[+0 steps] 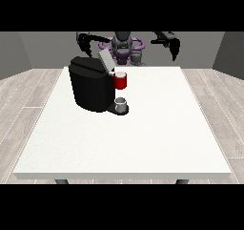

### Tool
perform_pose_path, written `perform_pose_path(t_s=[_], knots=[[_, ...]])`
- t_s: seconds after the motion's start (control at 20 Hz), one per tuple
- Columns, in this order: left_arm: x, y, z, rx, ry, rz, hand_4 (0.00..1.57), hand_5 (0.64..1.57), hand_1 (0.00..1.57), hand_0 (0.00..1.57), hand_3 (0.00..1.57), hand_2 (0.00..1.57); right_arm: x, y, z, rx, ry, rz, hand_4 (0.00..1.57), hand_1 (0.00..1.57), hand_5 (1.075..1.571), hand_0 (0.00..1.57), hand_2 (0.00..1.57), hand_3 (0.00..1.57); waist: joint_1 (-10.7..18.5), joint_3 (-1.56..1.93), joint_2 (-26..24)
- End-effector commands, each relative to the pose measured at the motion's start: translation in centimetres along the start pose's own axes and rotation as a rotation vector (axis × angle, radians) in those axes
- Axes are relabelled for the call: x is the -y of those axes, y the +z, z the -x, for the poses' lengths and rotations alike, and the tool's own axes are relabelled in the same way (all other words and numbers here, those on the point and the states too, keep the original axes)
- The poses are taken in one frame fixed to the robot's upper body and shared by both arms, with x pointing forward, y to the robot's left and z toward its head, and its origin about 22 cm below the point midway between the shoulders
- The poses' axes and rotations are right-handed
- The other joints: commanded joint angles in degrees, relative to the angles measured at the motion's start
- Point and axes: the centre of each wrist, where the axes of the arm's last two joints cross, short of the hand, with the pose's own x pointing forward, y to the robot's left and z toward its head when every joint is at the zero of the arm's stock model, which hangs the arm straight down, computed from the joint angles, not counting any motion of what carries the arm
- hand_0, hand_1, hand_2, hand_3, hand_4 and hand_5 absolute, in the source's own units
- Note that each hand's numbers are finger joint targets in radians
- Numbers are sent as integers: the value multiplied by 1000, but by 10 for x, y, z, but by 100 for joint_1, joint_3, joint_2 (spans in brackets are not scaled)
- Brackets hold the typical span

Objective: Insert the coffee pod into the coffee machine and close the lid

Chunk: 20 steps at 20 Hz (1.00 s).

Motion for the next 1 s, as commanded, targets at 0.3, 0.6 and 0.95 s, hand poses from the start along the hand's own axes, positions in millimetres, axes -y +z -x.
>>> perform_pose_path(t_s=[0.3,0.6,0.95], knots=[[-4,12,-14,17,-29,-75,0,1571,0,0,0,0,-27,-16,6,-12,35,-85,0,0,1571,0,0,0,-306,-2,310],[-17,22,-27,57,-7,-53,0,1571,0,0,0,0,-28,-27,8,39,54,-54,0,0,1571,0,0,0,-95,-1,470],[6,15,-30,107,-52,-31,0,1571,0,0,0,0,-28,-52,-13,56,72,-57,0,0,1571,0,0,0,-1,-1,806]])
